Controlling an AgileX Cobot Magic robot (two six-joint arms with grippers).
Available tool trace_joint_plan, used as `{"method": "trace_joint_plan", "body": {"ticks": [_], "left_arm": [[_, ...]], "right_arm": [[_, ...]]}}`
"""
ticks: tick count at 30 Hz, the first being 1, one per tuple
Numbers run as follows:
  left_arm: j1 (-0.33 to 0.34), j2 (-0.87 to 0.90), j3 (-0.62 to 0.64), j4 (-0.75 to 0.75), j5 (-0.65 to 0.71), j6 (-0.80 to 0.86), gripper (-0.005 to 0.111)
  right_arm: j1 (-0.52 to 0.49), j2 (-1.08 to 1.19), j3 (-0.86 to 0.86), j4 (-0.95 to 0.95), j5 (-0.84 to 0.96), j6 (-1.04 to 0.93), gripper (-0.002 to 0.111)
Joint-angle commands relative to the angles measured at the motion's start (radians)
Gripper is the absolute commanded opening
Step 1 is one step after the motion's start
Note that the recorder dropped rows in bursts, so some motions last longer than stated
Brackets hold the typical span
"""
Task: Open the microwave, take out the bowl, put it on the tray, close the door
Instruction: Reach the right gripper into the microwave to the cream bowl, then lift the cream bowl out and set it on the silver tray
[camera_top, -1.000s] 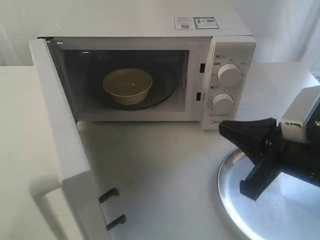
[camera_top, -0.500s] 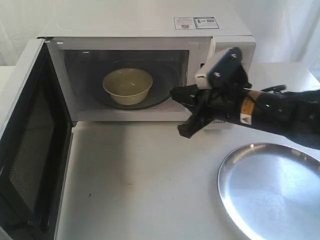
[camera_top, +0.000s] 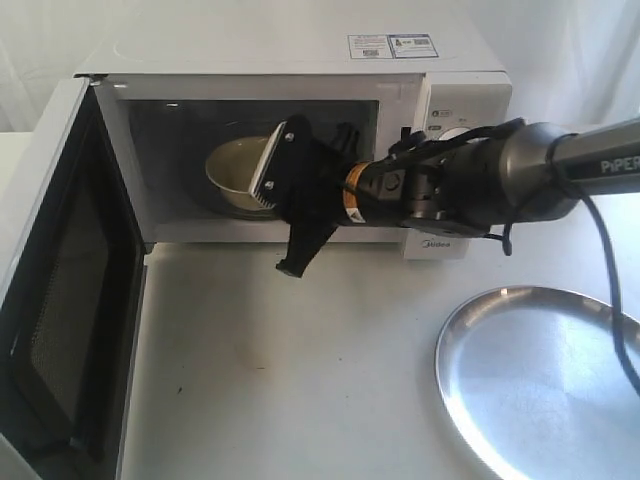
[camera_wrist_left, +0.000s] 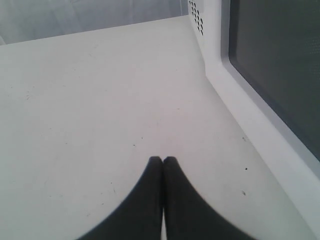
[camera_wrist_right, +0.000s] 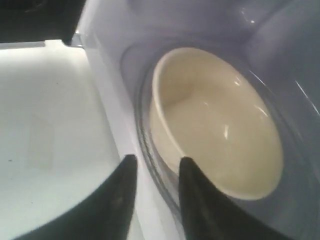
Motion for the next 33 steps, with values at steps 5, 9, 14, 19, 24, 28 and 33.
{"method": "trace_joint_plan", "body": {"ticks": [5,9,14,19,24,28,33], "left_arm": [[-0.001,-0.002,-0.001,-0.003,-0.001,-0.007,0.000],[-0.001,-0.002,-0.001,-0.003,-0.001,-0.007,0.000],[-0.001,-0.002,-0.001,-0.003,-0.001,-0.007,0.000],[-0.001,-0.002,-0.001,-0.003,-0.001,-0.007,0.000],[-0.001,-0.002,-0.001,-0.003,-0.001,-0.007,0.000],[-0.001,-0.002,-0.001,-0.003,-0.001,-0.007,0.000],[-0.001,-0.002,-0.001,-0.003,-0.001,-0.007,0.000]], "right_arm": [[0.071,0.094,-0.167,-0.023,0.137,-0.037,0.052],[0.074,0.167,-0.248,-0.023,0.233,-0.037,0.052],[0.074,0.190,-0.279,-0.023,0.276,-0.021,0.009],[0.108,0.070,-0.174,-0.007,0.189,0.133,0.000],[0.269,-0.240,0.171,0.075,0.605,0.469,0.000],[0.351,-0.436,0.418,0.075,0.697,0.598,0.000],[0.364,-0.645,0.671,-0.061,0.913,0.889,0.000]]}}
